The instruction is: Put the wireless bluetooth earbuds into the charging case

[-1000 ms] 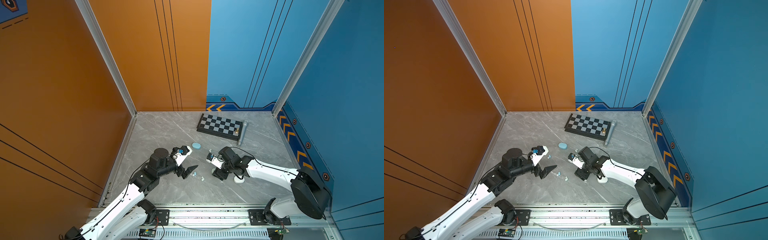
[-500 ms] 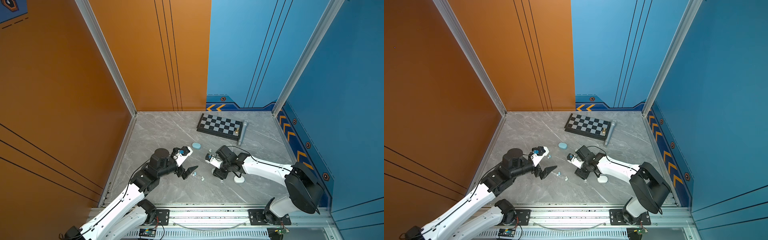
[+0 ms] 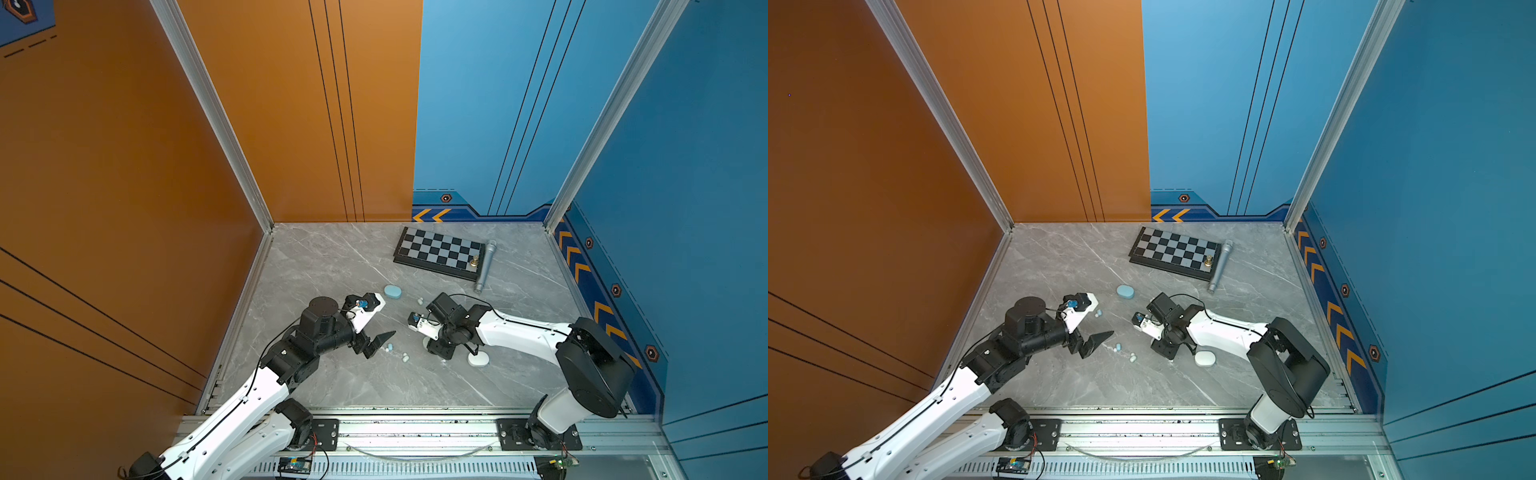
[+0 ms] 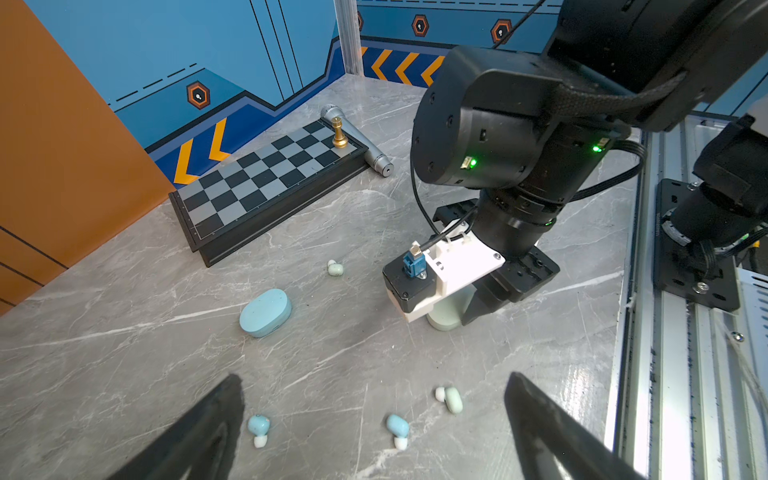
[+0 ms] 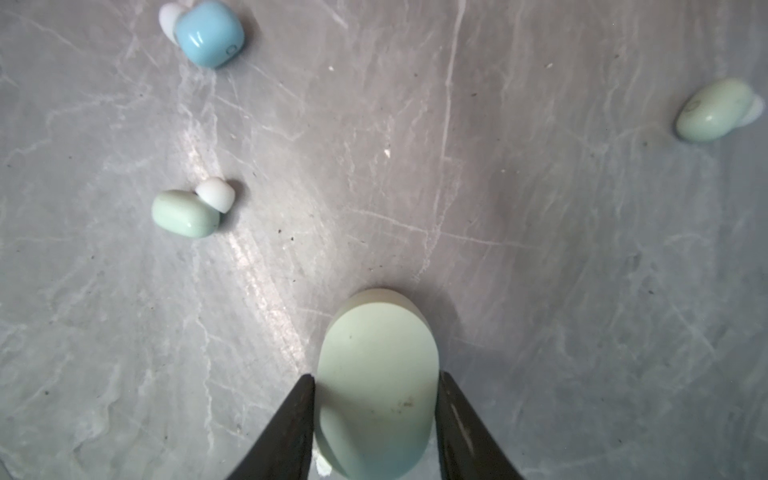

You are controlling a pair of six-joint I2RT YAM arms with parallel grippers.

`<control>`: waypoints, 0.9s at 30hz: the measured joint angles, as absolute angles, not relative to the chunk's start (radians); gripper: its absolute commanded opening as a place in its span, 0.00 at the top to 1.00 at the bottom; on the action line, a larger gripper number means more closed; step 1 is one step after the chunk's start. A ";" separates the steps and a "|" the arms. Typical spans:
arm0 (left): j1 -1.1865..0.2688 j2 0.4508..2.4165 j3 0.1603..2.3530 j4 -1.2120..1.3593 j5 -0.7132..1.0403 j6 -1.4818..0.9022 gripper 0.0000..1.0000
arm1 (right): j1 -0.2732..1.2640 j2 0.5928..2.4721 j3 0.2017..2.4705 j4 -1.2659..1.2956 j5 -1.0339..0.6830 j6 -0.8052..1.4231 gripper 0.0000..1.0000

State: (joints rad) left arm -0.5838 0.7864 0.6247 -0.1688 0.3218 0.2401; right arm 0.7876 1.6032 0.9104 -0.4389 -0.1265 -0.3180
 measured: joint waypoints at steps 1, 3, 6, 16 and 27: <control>-0.584 0.786 0.624 -0.169 0.321 0.240 0.02 | 0.788 1.604 0.911 -0.439 -0.126 -0.318 0.56; -0.585 0.786 0.624 -0.169 0.321 0.240 0.02 | 0.788 1.605 0.911 -0.440 -0.126 -0.318 0.56; -0.588 0.786 0.624 -0.169 0.317 0.240 0.02 | 0.788 1.607 0.912 -0.443 -0.126 -0.318 0.56; -0.590 0.786 0.624 -0.169 0.313 0.240 0.02 | 0.792 1.615 0.921 -0.448 -0.126 -0.326 0.54; -0.591 0.787 0.624 -0.169 0.309 0.241 0.02 | 0.800 1.625 0.934 -0.455 -0.120 -0.341 0.64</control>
State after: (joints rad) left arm -0.5915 0.7872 0.6235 -0.1692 0.3092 0.2405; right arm 0.7998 1.6249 0.9344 -0.4545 -0.1200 -0.3408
